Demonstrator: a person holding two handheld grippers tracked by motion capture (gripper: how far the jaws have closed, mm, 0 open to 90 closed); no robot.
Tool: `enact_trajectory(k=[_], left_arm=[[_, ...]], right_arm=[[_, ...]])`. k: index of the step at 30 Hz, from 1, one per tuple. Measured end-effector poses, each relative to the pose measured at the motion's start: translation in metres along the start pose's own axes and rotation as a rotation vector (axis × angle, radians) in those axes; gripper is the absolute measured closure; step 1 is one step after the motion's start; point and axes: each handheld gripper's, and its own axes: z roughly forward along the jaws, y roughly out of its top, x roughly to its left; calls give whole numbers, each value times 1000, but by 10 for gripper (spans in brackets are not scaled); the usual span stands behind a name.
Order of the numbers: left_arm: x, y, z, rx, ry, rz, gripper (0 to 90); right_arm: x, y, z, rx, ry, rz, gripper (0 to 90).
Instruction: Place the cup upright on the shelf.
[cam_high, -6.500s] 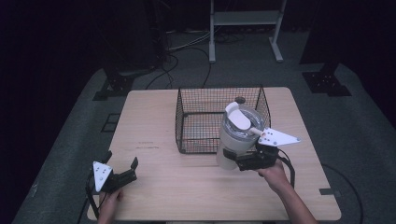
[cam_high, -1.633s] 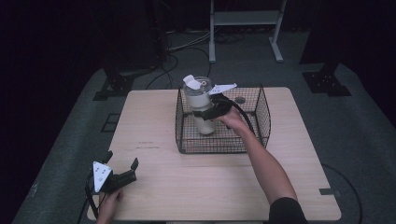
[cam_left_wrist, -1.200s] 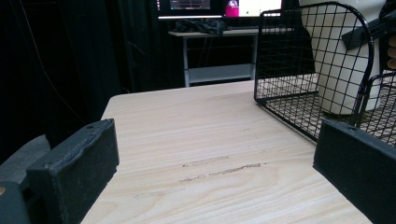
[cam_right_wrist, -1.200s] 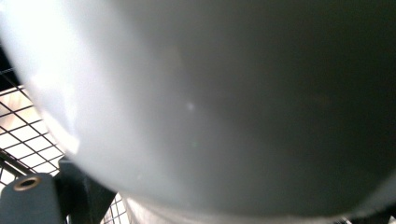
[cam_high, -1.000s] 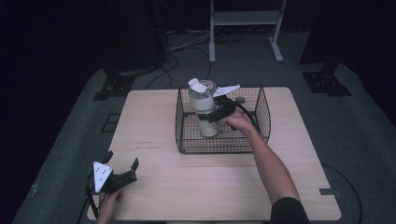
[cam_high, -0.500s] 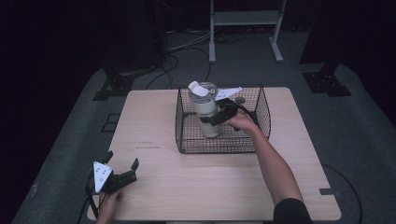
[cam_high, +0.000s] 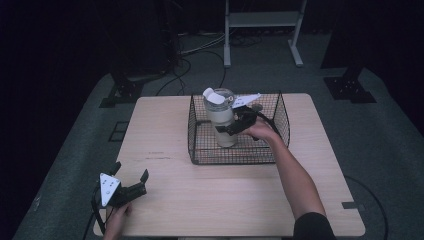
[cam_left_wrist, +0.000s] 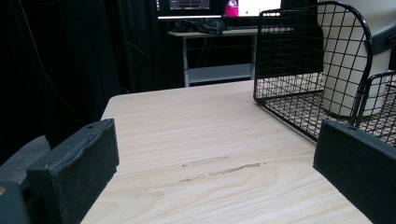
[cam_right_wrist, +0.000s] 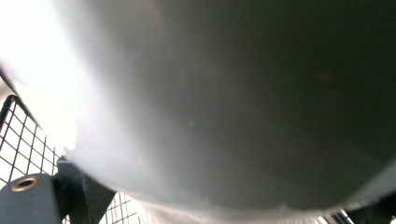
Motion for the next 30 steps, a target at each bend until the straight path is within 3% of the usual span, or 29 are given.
enact_trajectory(k=[23, 30], left_arm=[[0, 0, 0, -1, -1, 4, 0], [0, 0, 1, 1, 2, 4, 0]], right_arm=[[1, -3, -11, 69, -29, -20, 83], [0, -8, -19, 50, -39, 8, 85]])
